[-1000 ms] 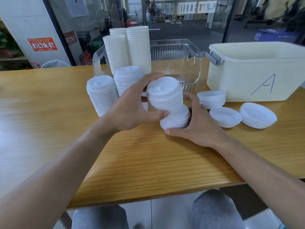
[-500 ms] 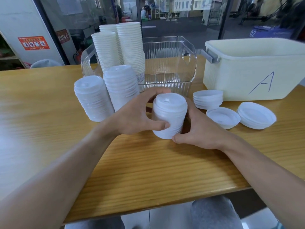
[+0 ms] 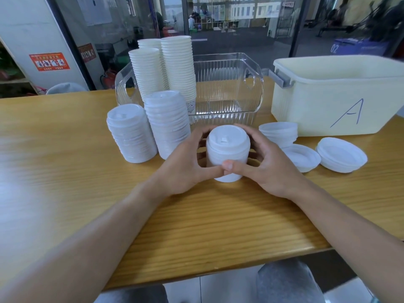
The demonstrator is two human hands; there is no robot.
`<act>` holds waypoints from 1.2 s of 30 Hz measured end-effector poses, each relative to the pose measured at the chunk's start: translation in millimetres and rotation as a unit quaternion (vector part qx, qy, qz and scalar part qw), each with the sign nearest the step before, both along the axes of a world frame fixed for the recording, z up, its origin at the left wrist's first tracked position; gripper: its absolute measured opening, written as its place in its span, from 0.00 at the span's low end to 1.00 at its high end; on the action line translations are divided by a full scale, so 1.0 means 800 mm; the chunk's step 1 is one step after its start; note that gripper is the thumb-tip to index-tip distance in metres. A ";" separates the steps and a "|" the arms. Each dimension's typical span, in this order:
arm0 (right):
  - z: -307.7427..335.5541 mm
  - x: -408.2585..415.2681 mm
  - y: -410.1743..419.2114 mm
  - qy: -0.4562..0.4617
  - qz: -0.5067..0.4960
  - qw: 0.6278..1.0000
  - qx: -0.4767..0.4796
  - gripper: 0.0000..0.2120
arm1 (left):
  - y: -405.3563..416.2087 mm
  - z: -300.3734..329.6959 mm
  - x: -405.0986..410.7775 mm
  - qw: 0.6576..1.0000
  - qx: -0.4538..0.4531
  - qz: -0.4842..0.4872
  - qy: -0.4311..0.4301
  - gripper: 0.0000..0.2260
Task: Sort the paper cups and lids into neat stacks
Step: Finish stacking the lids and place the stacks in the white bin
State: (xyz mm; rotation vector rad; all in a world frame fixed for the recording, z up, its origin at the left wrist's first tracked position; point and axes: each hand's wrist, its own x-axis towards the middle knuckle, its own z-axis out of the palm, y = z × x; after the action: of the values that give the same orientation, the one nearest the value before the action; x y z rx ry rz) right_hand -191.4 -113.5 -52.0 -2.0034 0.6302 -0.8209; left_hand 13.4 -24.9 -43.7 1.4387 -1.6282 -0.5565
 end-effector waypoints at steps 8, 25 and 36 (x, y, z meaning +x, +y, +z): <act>0.000 0.000 0.001 0.008 0.020 0.999 0.029 0.43 | 0.001 -0.004 -0.001 0.999 0.015 0.006 -0.037 0.40; -0.006 -0.049 0.022 -0.068 -0.177 0.973 -0.133 0.26 | 0.017 0.025 -0.035 0.951 -0.269 0.097 -0.117 0.20; 0.001 -0.133 -0.010 0.014 -0.259 0.946 -0.194 0.18 | -0.011 0.009 -0.134 0.926 -0.277 -0.035 -0.255 0.12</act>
State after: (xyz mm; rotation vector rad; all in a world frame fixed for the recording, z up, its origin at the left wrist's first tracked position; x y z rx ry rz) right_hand -298.1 -121.2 -51.4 -2.2307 1.1113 -1.3138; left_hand -93.4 -33.8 -36.7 1.1420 -2.0316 0.2697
